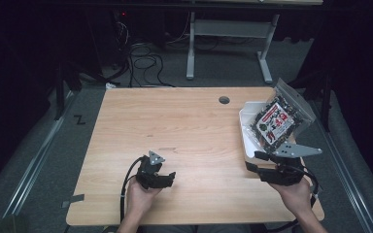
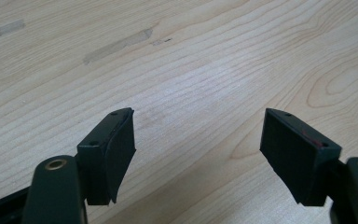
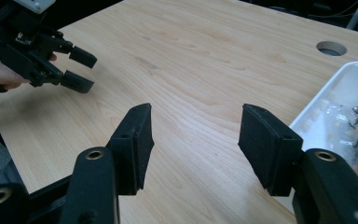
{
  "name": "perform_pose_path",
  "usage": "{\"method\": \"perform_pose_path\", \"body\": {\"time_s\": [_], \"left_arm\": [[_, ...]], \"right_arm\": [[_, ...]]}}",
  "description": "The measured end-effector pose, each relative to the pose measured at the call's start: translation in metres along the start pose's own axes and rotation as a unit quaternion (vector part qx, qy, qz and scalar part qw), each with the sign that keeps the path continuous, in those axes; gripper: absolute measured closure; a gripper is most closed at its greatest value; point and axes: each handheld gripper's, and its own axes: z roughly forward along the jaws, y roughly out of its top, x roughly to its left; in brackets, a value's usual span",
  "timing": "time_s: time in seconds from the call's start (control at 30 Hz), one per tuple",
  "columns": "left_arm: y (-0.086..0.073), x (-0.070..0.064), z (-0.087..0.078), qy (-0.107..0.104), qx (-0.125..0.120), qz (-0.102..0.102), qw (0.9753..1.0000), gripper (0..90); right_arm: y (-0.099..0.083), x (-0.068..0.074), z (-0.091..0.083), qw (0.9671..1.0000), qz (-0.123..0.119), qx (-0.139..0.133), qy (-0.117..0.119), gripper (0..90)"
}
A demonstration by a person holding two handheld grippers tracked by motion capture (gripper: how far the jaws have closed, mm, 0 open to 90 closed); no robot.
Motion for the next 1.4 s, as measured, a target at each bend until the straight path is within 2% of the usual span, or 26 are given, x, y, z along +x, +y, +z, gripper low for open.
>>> {"method": "perform_pose_path", "body": {"time_s": [0.3, 0.53, 1.4], "left_arm": [[0.0, -0.001, 0.0, 0.001, 0.0, 0.003, 1.0, 26.8], [0.0, -0.002, 0.001, 0.0, 0.001, 0.005, 1.0, 26.8], [0.0, -0.002, 0.002, -0.003, 0.005, 0.008, 0.9999, 27.1]], "right_arm": [[0.003, 0.003, 0.021, 0.9997, -0.015, 0.016, 0.007, 44.9], [0.004, 0.001, 0.04, 0.9996, -0.012, 0.025, 0.008, 45.0], [0.006, 0.003, 0.091, 0.9978, -0.021, 0.061, 0.011, 45.4]]}}
